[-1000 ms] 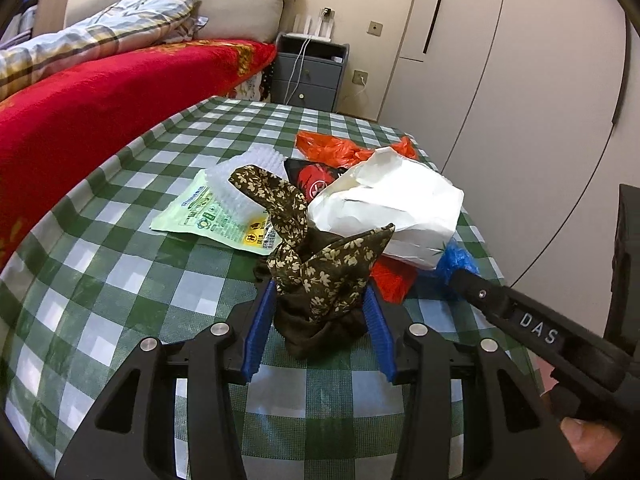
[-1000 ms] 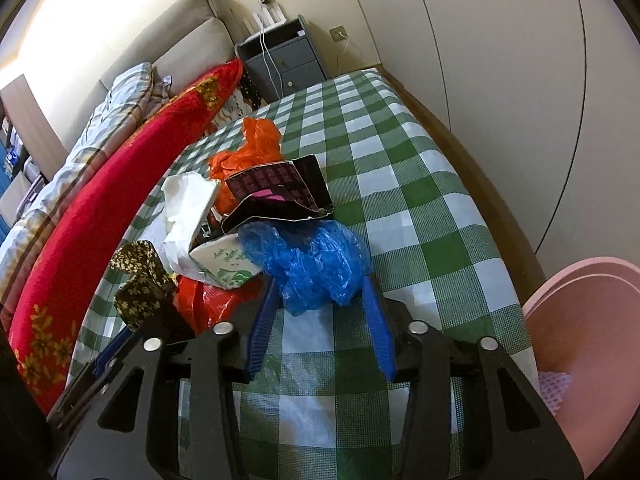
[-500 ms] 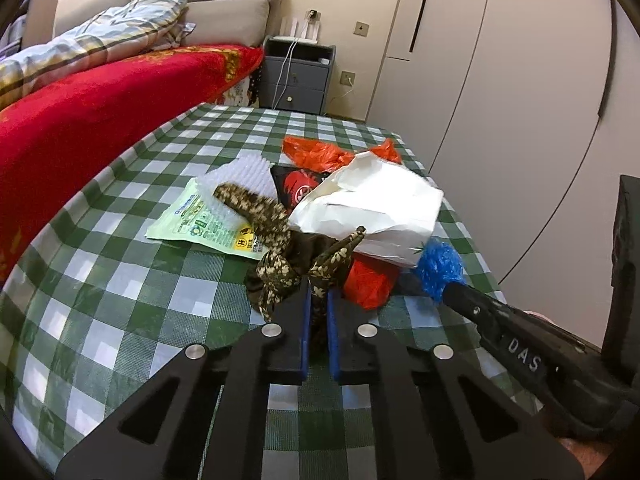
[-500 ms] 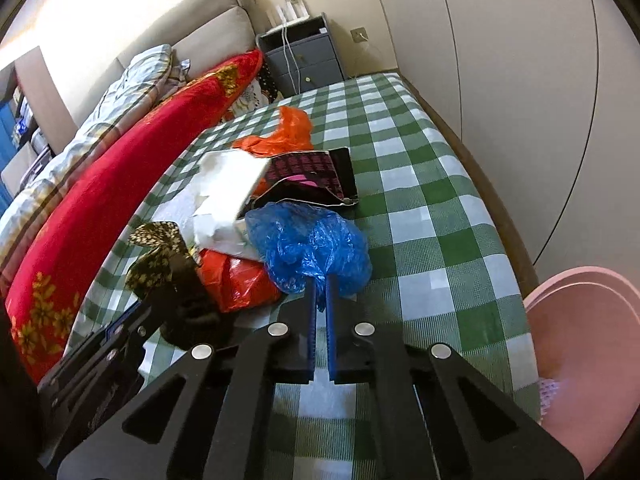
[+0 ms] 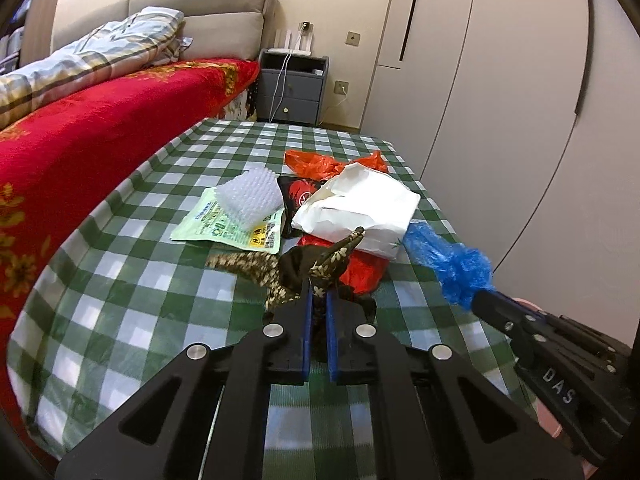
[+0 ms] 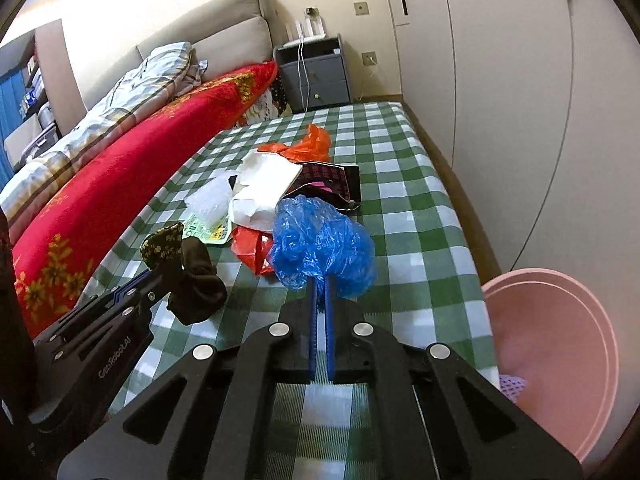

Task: Collect trash
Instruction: 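Lift the floral cloth and blue bag and carry both over the pink basin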

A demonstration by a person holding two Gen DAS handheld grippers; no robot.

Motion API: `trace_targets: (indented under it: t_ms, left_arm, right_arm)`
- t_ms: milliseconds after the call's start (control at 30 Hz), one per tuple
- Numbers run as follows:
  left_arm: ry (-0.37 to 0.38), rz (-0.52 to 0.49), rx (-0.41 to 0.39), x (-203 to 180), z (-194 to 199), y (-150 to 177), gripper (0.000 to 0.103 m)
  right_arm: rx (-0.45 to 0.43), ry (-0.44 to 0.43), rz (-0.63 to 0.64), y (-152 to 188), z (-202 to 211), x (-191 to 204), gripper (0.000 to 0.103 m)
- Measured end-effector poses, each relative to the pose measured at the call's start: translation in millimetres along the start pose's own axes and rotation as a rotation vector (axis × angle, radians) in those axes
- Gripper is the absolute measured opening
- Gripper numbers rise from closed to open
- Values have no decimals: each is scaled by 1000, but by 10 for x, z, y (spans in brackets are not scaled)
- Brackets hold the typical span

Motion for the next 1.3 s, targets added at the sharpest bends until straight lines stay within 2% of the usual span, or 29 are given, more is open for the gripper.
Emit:
trace_targets:
  t_ms: [500, 1300]
  left_arm:
    - [22, -43, -38, -30, 415, 89, 6]
    - [54, -81, -81, -203, 708, 92, 6]
  right_arm:
    - [-63, 24, -28, 175, 596, -31, 3]
    - [-142, 58, -42, 255, 1055, -118, 3]
Point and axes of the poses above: each gripper's, at about its wrist camera, not at the fingertips, and z roughly against the way its jaws point, x to its left, y to its underside, the point moved 2 cm from there along -z, roughly the way its jaws point, and after that the axes turned 4 degrees about -z, right-handed, at the moved point
